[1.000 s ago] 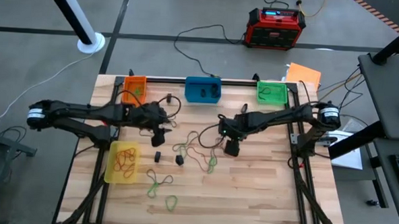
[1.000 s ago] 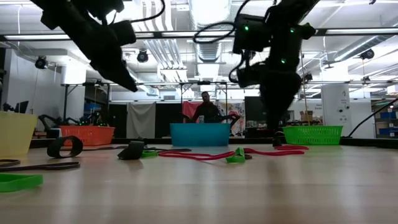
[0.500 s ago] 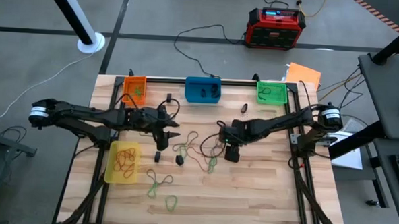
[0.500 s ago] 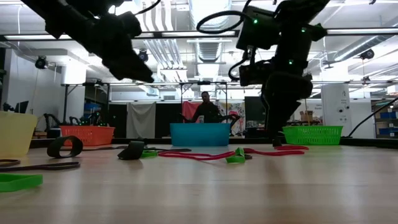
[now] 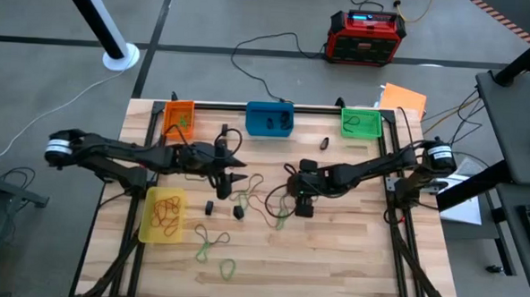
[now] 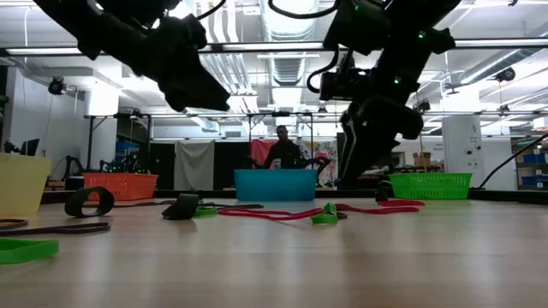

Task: Sort rubber bands into baskets
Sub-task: Put the violet rubber band into the green bin

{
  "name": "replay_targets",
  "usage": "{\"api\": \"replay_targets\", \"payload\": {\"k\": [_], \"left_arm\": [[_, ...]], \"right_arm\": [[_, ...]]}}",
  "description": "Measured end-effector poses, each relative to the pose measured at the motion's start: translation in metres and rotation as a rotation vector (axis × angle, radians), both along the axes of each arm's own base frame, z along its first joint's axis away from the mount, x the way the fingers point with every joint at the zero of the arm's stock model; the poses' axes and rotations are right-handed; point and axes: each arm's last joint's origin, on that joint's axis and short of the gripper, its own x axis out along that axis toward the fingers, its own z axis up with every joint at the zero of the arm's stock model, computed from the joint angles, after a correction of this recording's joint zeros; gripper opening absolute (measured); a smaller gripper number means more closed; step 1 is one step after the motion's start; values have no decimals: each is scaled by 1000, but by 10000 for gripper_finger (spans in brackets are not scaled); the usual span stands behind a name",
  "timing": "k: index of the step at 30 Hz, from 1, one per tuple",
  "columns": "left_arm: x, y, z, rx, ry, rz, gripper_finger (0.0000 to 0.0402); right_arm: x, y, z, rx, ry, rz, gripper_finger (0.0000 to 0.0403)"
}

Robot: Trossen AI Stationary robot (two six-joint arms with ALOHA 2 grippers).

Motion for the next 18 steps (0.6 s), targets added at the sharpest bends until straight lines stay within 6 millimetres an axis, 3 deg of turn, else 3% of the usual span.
{"api": "replay_targets", "payload": {"k": [6, 18], "left_arm": [[2, -2, 4, -88, 38, -17, 170], [-9, -4, -9, -162, 258, -3, 170]], "right_arm": [[-7, -5, 10, -31, 16, 45, 205], [-15, -32, 28, -53, -12, -3, 192]]}}
